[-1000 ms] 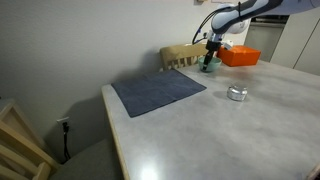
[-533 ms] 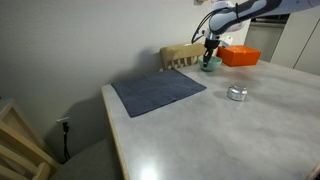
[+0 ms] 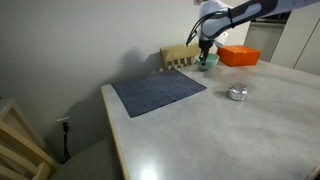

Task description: Move the green bowl to the left side of the table, remove the silver lid from the top of the silver tin

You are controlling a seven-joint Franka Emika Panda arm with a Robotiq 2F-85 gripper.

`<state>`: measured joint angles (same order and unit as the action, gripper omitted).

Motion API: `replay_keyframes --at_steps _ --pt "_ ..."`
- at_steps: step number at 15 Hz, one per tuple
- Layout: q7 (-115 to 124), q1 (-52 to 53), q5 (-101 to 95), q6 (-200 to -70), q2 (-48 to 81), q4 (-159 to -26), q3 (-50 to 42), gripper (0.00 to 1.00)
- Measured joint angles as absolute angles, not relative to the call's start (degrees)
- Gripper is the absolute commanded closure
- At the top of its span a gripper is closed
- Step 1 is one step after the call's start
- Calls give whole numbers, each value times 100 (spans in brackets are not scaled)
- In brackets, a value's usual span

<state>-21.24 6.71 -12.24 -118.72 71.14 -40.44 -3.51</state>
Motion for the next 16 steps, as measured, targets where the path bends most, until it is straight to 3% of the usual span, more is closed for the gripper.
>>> replay_keyframes --at_steps 16 --pt "-1526 2287 -2725 -11479 7374 -3743 -1215 99"
